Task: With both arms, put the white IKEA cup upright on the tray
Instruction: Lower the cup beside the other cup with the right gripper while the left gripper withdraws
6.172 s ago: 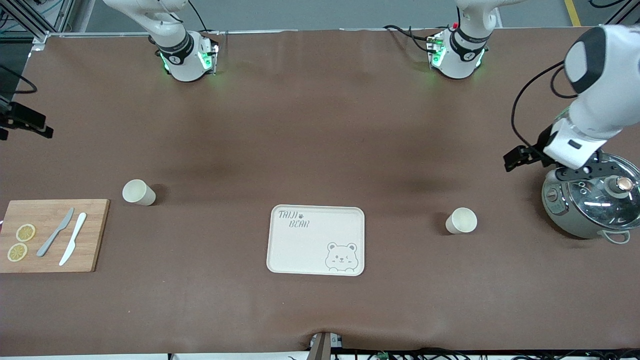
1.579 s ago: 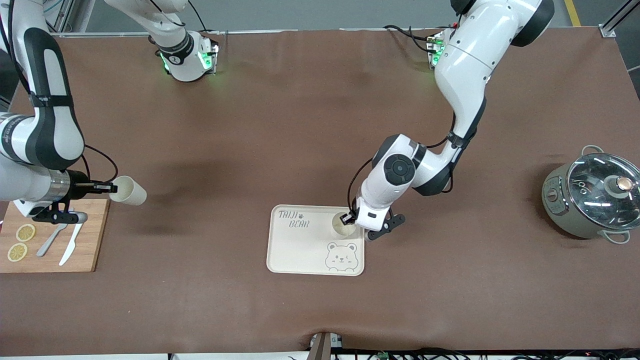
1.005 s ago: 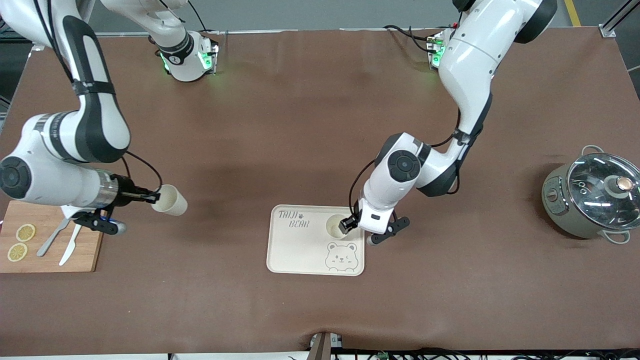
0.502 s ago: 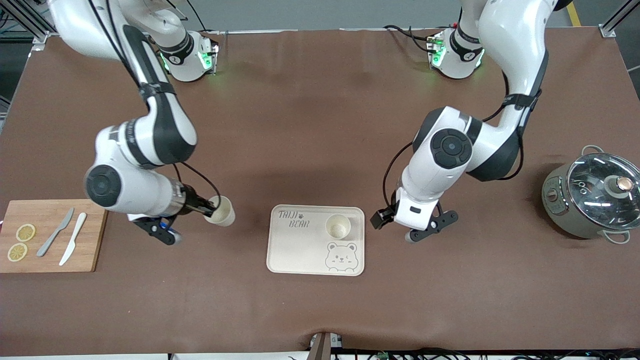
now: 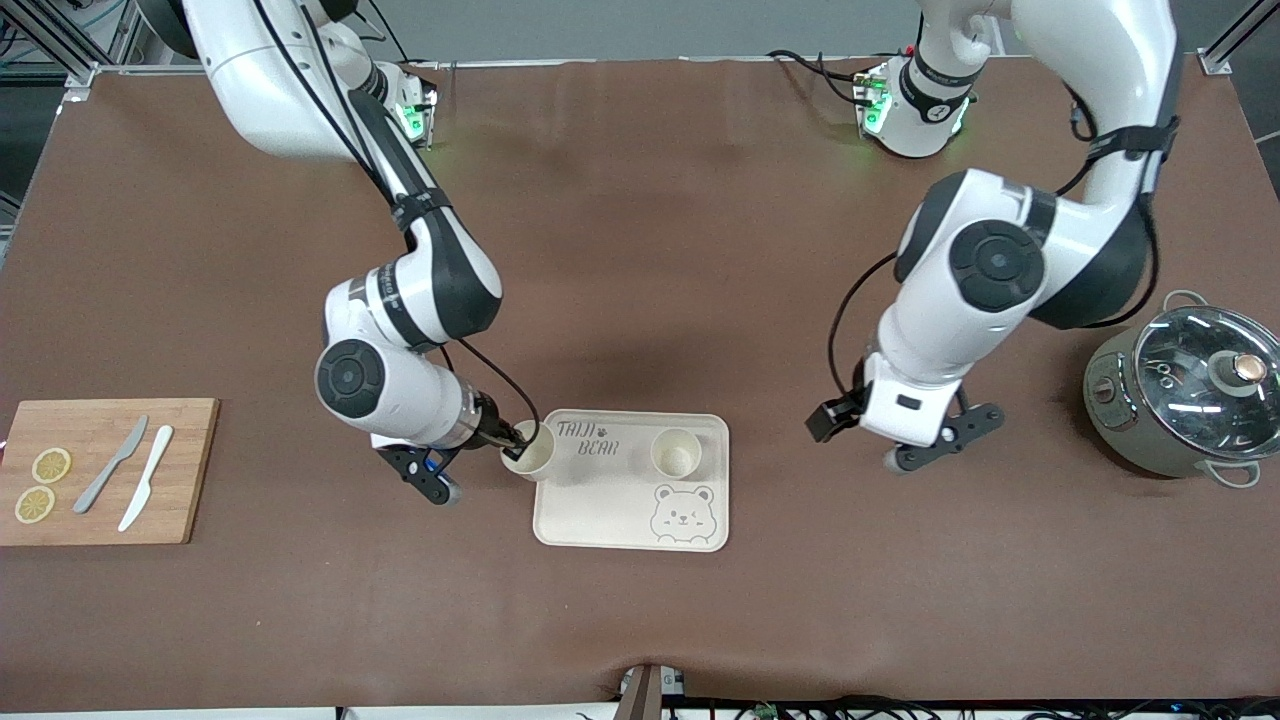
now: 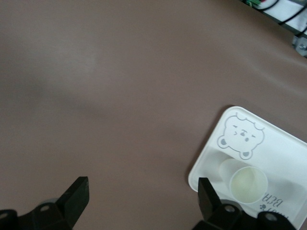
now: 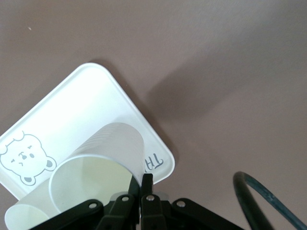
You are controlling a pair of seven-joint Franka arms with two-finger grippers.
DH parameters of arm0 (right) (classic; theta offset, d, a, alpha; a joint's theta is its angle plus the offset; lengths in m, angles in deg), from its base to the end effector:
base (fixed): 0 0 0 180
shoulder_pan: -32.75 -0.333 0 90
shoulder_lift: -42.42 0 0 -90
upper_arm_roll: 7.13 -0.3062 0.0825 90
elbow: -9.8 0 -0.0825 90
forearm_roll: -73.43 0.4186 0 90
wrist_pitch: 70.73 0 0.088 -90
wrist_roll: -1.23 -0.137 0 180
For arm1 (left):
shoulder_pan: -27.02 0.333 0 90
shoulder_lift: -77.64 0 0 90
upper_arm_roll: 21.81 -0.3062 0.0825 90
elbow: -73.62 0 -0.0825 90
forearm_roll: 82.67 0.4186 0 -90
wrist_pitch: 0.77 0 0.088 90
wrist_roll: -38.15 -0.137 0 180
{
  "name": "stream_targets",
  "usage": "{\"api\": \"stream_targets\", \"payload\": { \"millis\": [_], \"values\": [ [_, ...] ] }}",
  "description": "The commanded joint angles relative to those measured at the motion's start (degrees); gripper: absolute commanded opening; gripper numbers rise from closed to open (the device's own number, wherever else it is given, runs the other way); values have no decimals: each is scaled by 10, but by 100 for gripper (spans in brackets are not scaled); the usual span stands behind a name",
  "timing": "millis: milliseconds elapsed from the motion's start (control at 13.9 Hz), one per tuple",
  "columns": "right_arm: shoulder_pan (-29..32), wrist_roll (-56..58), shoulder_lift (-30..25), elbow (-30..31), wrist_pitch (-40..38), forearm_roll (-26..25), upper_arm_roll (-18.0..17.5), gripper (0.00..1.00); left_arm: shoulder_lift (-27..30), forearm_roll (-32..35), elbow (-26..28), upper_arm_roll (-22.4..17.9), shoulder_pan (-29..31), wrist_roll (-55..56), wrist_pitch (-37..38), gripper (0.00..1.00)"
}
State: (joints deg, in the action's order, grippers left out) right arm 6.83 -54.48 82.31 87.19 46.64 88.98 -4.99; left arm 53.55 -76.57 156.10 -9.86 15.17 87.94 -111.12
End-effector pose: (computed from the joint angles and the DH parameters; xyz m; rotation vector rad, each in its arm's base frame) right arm 0.6837 0.3304 0.2620 -2.7996 0.9802 0.2039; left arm 0.6718 -0.2635 0.4129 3.0331 0.6801 0.1097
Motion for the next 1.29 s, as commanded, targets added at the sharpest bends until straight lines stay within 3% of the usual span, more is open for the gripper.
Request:
{"api": "stream_targets", "payload": {
  "millis": [0,646,718,789,1005,1220],
  "values": [
    [-12,-17,29,-23,1,12,6,0,42,14,15,1,16,-42,49,100],
    [-45,-30,67,-23,29,11,6,0,125,14,14,1,125,-253,139,100],
    [-45,-31,67,-23,29,11,6,53,134,14,13,3,141,-281,145,100],
    [-47,-27,67,-22,29,4,7,100,141,14,12,1,150,-306,155,100],
    [-54,-12,63,-23,29,-13,10,100,165,14,12,2,190,-357,164,100],
    [-56,-3,44,-32,4,-81,10,100,178,15,11,1,215,-414,168,100]
  ]
}}
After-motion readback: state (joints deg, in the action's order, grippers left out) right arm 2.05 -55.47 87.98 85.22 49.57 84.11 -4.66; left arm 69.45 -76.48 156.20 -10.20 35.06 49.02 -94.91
